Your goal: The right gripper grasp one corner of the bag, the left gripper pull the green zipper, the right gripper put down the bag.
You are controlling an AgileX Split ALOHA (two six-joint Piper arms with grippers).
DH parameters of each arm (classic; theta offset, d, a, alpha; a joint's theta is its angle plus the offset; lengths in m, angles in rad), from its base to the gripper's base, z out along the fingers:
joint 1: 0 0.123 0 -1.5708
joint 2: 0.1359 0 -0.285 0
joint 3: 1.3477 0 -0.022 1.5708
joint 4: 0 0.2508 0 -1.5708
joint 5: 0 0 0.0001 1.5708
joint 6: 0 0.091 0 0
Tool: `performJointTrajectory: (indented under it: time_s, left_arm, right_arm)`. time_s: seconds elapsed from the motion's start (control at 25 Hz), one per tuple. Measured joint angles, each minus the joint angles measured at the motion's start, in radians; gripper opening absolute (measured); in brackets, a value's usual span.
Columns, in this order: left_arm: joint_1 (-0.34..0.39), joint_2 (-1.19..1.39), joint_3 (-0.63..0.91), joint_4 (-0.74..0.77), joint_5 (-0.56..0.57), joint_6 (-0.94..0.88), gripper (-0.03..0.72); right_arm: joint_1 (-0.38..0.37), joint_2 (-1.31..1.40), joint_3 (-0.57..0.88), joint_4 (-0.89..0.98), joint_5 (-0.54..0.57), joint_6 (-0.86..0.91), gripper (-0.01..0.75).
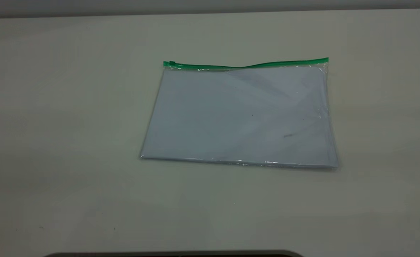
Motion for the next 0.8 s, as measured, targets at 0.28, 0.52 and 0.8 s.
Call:
performJointTrajectory:
  time_s: [0.28,0.52,0.8]
  left_arm:
    - [0.0,-0.191,0.0,0.0,0.007,-0.003,0.532]
    - [0.027,-0.293,0.0,-0.003,0.015,-0.003,0.532]
    - [0.202,-0.333,0.0,-0.024,0.021,-0.003,0.532]
  right_arm:
    - [0.0,-0.086,0.0,0.0,0.0,0.0,0.359]
    - [0.0,-0.251,0.0,0.001,0.003,0.0,0.359]
    - [0.0,-0.253,0.0,0.003,0.007,0.001,0.359]
